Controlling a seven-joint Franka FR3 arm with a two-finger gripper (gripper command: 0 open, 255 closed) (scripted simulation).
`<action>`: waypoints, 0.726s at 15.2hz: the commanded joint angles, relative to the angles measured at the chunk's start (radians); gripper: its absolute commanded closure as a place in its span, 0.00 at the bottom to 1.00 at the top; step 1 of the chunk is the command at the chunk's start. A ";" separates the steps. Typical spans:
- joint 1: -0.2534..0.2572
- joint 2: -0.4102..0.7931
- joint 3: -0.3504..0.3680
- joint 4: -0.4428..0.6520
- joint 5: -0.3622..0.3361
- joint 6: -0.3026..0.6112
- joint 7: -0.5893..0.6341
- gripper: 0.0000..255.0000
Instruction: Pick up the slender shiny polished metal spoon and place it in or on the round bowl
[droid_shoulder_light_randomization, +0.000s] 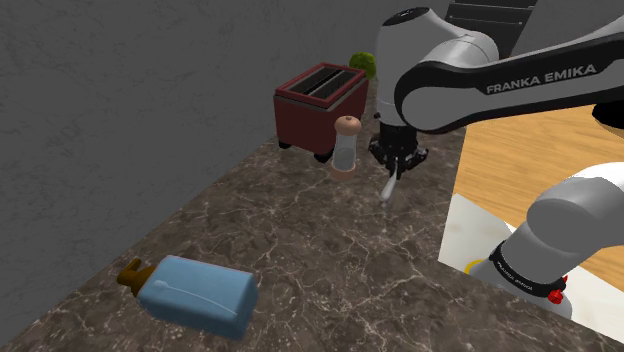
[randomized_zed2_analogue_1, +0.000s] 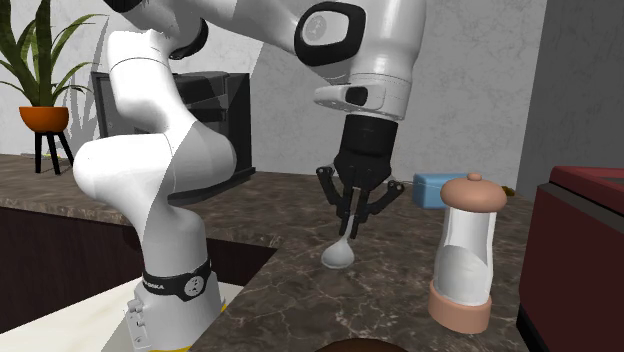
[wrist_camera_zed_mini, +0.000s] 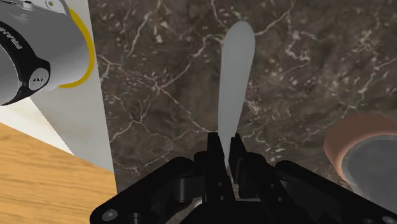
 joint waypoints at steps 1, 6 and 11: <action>0.001 -0.010 -0.009 0.022 -0.003 -0.033 -0.003 1.00; 0.000 -0.032 -0.033 0.074 -0.014 -0.105 -0.013 1.00; -0.053 0.017 -0.075 0.109 -0.068 -0.091 -0.069 1.00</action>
